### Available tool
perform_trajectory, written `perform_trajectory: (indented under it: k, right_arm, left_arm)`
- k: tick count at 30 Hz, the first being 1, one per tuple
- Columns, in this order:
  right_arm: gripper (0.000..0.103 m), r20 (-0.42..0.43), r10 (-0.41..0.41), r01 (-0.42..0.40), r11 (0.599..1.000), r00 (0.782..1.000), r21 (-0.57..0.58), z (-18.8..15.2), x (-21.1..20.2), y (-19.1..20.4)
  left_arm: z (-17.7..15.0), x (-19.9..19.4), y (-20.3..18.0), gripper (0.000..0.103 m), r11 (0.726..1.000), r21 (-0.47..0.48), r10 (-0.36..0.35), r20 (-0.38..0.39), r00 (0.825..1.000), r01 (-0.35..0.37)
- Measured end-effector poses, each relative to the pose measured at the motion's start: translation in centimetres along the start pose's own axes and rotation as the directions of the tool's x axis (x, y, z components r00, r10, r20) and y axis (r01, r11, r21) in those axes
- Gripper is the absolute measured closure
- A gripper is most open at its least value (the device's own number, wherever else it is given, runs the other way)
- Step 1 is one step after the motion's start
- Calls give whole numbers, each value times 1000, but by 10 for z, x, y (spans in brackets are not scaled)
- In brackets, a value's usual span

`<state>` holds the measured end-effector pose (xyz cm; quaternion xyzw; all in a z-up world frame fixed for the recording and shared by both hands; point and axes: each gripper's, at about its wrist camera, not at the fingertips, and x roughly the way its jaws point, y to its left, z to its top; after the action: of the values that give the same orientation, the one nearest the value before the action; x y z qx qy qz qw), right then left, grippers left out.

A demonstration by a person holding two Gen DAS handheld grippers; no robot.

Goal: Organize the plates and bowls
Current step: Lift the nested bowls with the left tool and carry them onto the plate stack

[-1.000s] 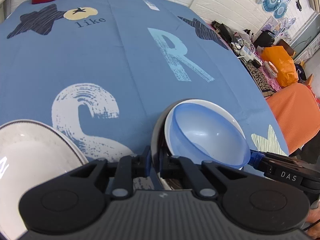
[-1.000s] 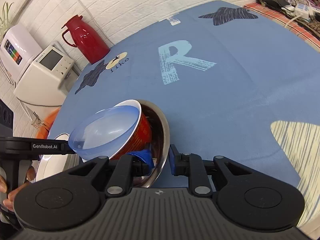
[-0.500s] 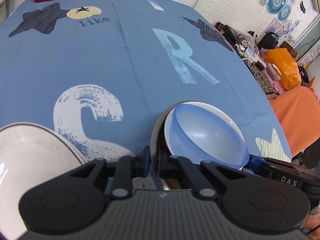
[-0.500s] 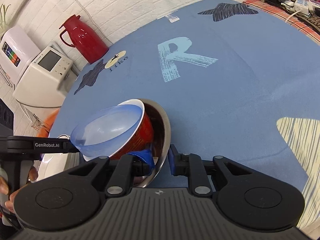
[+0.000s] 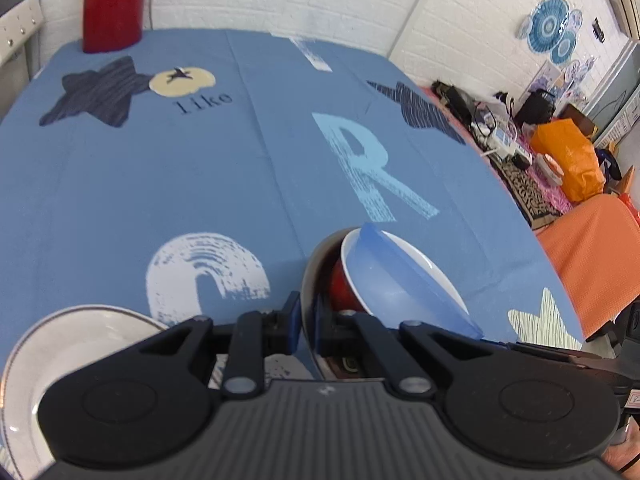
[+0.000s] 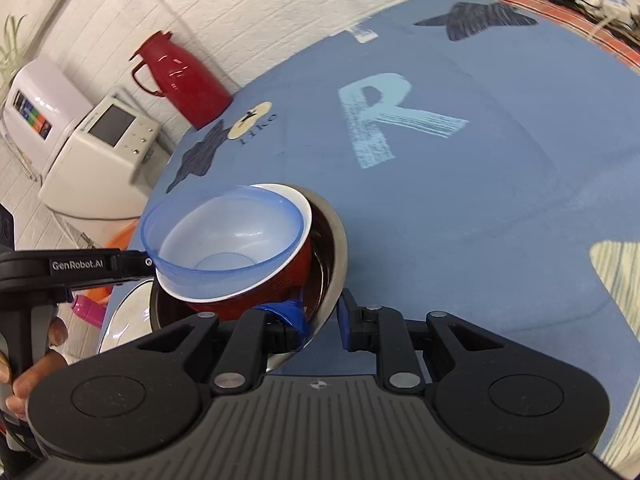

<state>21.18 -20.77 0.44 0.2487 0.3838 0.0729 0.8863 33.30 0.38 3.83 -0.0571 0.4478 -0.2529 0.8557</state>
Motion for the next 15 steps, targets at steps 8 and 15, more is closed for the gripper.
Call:
perform_trajectory:
  k: [8,15]
  right_arm:
    - [101,-8,37,-37,999,999,-36,-3,12,29]
    - [101,2,96,-94,986,995,-140,-3,16,78]
  left_arm:
    - [-12,-29,30,103,998,-51,38,39,999,-36]
    - [-23,-70,65,103,989,-118,101,88,991,-91]
